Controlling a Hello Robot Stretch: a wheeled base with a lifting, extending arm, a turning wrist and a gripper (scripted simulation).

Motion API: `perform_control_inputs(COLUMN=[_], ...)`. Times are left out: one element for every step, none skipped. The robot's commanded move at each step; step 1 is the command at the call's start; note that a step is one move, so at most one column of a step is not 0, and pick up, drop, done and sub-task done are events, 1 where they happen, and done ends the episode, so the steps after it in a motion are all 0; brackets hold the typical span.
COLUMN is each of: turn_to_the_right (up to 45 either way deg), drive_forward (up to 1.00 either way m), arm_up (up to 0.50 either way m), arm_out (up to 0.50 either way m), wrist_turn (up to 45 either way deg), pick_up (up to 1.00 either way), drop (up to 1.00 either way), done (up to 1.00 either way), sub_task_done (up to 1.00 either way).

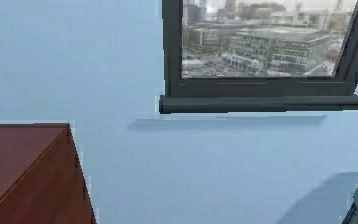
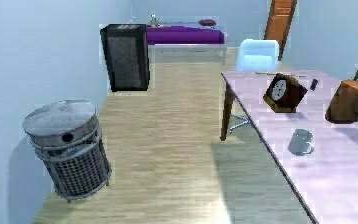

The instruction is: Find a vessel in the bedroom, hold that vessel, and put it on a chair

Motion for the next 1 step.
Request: perform_control_inputs(turn_to_the_right=[45.0], drive_forward=[0.0], arm_up=[0.0], arm_out=[0.0], wrist_turn=[0.0], pick_up=[0.0], drop=[0.0], done=[0.0], sub_task_done=[0.0])
